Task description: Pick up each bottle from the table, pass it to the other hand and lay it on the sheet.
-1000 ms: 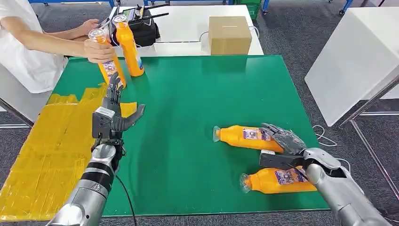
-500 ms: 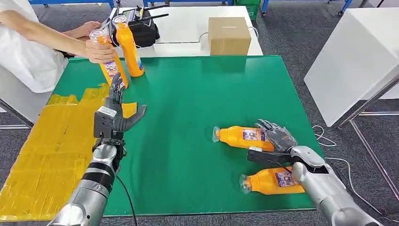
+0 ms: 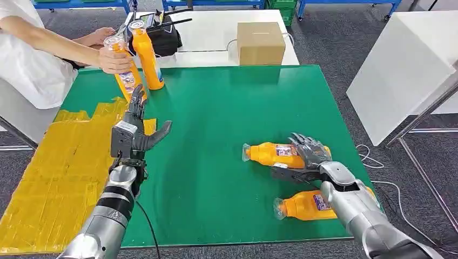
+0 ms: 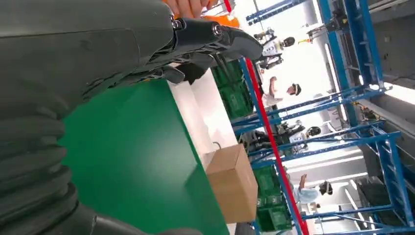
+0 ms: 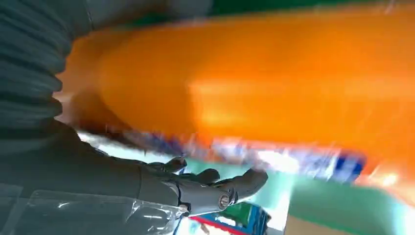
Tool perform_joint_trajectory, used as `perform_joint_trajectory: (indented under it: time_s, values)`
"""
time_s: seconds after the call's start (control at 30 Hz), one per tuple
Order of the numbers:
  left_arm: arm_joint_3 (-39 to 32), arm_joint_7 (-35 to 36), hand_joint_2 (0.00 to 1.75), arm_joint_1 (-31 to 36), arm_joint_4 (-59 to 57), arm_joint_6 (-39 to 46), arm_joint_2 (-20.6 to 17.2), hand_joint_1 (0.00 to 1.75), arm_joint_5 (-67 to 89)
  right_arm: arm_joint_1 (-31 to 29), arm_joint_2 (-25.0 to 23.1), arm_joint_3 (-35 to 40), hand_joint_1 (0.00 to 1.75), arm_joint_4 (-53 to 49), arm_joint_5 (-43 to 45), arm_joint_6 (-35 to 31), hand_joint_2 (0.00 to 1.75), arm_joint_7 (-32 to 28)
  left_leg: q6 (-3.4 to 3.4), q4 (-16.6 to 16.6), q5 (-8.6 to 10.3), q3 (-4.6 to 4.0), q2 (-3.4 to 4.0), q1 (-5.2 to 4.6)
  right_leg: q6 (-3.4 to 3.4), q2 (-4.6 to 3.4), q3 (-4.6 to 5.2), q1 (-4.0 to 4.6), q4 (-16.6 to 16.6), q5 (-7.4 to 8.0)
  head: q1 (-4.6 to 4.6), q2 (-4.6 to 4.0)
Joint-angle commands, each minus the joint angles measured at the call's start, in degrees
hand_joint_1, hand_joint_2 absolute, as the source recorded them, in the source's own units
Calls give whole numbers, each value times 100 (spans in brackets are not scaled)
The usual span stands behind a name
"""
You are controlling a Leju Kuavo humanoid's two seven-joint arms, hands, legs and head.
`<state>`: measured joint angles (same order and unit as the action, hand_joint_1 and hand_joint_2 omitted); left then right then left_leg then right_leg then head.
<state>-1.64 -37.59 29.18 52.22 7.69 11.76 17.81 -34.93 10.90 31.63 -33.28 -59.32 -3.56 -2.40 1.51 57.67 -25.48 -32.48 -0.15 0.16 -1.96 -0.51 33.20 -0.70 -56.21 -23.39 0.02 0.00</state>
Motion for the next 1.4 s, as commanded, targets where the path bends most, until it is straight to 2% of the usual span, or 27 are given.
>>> perform_joint_trajectory:
  time_s: [0.03,0.33,0.53,0.67,0.8,0.93,1.03,1.13,1.4]
  values:
    - [41,-21,175,219,-561,41,18,0,-29,-329,-428,126,175,1194,-140,231,175,-25,-6,-3,7,-2,-1,6,5,7,-2,7,9,8,0,0]
    - [34,-55,175,275,-605,22,7,0,-31,-525,-492,5,175,1276,-125,295,175,-98,-5,-3,7,7,-6,7,2,10,-10,8,7,5,-2,0]
    - [67,-65,175,242,-535,28,16,0,14,-662,-630,-315,175,1107,70,-145,175,-162,-5,0,9,-1,-2,4,0,6,-2,10,3,7,-2,0]
    - [80,-56,175,208,-478,27,21,0,26,-668,-651,-334,175,1096,59,-123,175,-130,-5,1,7,-10,4,4,0,-1,7,10,0,8,0,0]
    - [152,-4,175,48,-174,-88,65,0,77,-539,-908,-866,175,692,127,-1028,175,-154,-7,-2,6,-9,1,6,3,4,6,12,3,5,-2,0]
    - [384,351,175,-108,339,-388,128,0,67,-479,-1193,-1535,175,-421,378,-1653,175,-270,-10,8,-3,-25,19,7,4,-15,24,12,-9,2,-2,0]
    - [578,594,175,-82,543,-502,176,0,43,-441,-1293,-1859,175,-1120,491,-1650,175,-287,-7,11,-1,-50,18,2,1,-15,51,8,-17,2,-2,0]
    - [653,633,175,-66,554,-522,153,0,25,-391,-1300,-1961,175,-1203,450,-1721,175,-326,-5,8,5,-63,-5,1,-1,7,58,5,-13,0,-2,0]
    - [653,633,175,-66,554,-522,153,0,25,-391,-1300,-1961,175,-1203,450,-1721,175,-326,-4,2,7,-68,-8,1,-2,8,61,1,-5,2,0,0]
